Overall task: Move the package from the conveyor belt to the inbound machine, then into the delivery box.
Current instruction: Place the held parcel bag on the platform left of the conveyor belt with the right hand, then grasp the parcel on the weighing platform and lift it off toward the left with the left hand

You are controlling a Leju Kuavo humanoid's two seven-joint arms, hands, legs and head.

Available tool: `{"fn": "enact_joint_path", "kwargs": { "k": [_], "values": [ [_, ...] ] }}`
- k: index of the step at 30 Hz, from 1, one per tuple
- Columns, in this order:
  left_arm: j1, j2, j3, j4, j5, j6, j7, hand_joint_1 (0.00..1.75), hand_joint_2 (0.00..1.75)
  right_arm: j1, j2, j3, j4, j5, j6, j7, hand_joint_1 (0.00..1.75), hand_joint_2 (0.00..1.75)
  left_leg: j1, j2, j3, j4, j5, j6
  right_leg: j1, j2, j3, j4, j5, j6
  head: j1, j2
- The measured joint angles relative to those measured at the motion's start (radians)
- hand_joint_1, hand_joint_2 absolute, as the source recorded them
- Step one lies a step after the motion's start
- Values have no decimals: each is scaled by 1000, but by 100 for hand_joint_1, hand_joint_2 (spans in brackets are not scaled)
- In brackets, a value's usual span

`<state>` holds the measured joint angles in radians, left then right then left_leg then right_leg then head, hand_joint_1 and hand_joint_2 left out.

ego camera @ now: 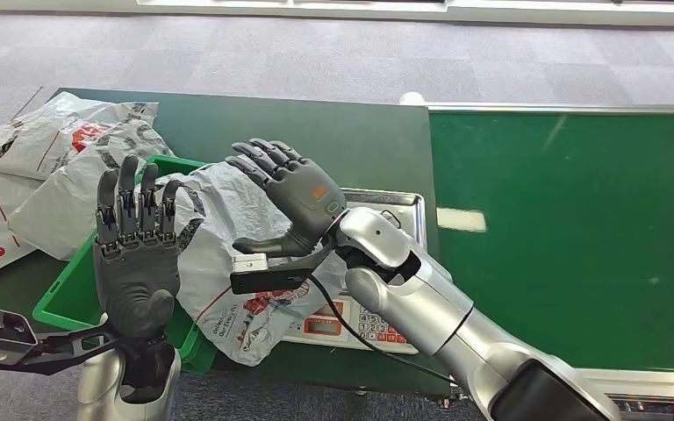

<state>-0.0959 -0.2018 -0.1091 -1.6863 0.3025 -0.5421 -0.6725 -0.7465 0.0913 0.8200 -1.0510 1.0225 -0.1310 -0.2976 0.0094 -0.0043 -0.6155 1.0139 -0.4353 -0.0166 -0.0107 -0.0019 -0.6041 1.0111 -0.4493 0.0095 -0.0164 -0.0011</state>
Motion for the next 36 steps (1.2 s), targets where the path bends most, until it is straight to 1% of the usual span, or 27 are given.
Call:
{"fn": "enact_joint_path", "kwargs": {
  "k": [3, 6, 8, 10, 12, 15, 16, 17, 19, 21, 23, 25, 27, 30, 33, 36],
  "values": [
    [0, 0, 0, 0, -6, 1, 0, 0, 175, 3, -5, -8, -21, -39, 1, -15, 0, 0, 0, 0, 0, 0, 0, 0, 0, 0, 0, 0, 0, 0, 0, 0],
    [0, 2, 3, 0, -34, 20, -6, 0, 175, 11, -24, -49, -81, -157, 49, -74, 0, 0, 0, 0, 0, 0, 0, 0, 0, 0, 0, 0, 0, 0, 0, 0],
    [0, 5, 8, -3, -87, 59, -16, 0, 175, 24, -43, -97, -134, -256, 101, -125, 0, 0, 0, 0, 0, 0, 0, 0, -1, 0, 0, 0, 0, 0, 0, 0],
    [-1, 9, 15, -14, -187, 131, -24, 0, 175, 46, -62, -155, -190, -336, 149, -171, 0, 0, 0, 0, 0, 0, 0, 0, -1, 0, 0, 0, 0, 0, 0, 0],
    [-8, 16, 22, -28, -350, 254, -23, 0, 175, 73, -75, -215, -243, -391, 192, -210, 0, 0, 0, 0, 0, 1, 0, 0, -1, 0, 0, 0, 0, 0, 0, 0],
    [-54, 45, 24, -30, -733, 490, 21, 0, 175, 122, -83, -300, -318, -456, 260, -264, 0, 0, 0, 0, 0, 1, 0, 0, 0, 0, 0, 0, 0, 0, 0, 0],
    [-80, 60, 19, -20, -865, 541, 51, 0, 175, 136, -84, -326, -339, -468, 279, -279, 0, 0, 0, 0, 0, 1, 0, 0, 0, -1, 0, 0, 0, 0, 0, 0],
    [-109, 78, 11, -4, -988, 571, 85, 0, 175, 147, -84, -350, -358, -475, 295, -291, 0, 0, 0, 0, 0, 1, 0, 0, 0, -1, 0, 0, 1, 0, 0, 0],
    [-179, 119, -21, 53, -1222, 579, 166, 0, 175, 163, -82, -391, -385, -477, 318, -309, 0, 0, 0, 0, 0, 1, 1, -1, 1, 0, 0, 0, 1, -1, 0, 0],
    [-260, 163, -76, 146, -1441, 560, 238, 0, 175, 175, -75, -422, -400, -472, 328, -328, 0, 0, 0, 0, 0, 1, 2, -2, 1, 0, -1, 0, 3, -3, 0, 0],
    [-335, 199, -137, 251, -1567, 551, 271, 0, 175, 184, -67, -442, -404, -466, 329, -345, 0, 0, 0, 1, 0, 0, 3, -3, 1, 1, -1, 0, 4, -3, 0, 0],
    [-385, 221, -180, 331, -1597, 556, 276, 0, 175, 192, -62, -453, -405, -462, 328, -353, 0, 0, 0, 3, 1, 0, 3, -3, 1, 3, -1, 0, 5, -3, 0, 0],
    [-417, 235, -207, 383, -1601, 557, 278, 0, 175, 197, -59, -462, -406, -460, 328, -355, 0, 0, 0, 4, 1, 0, 3, -3, 1, 4, -2, 0, 5, -3, 0, 0],
    [-444, 252, -233, 432, -1603, 558, 278, 0, 175, 201, -57, -472, -406, -459, 328, -356, 0, 0, 0, 4, 0, 0, 3, -3, 1, 4, -2, 0, 5, -3, 0, 0],
    [-454, 262, -247, 457, -1605, 555, 278, 0, 175, 202, -56, -474, -406, -459, 328, -356, 0, 0, 0, 4, 0, 0, 3, -3, 1, 4, -2, 0, 5, -3, 0, 0],
    [-488, 273, -275, 502, -1621, 500, 270, 0, 175, 202, -53, -476, -406, -460, 328, -356, 0, 0, 0, 3, 0, 0, 3, -3, 1, 4, -3, 0, 4, -3, 0, 0]
  ]
}}
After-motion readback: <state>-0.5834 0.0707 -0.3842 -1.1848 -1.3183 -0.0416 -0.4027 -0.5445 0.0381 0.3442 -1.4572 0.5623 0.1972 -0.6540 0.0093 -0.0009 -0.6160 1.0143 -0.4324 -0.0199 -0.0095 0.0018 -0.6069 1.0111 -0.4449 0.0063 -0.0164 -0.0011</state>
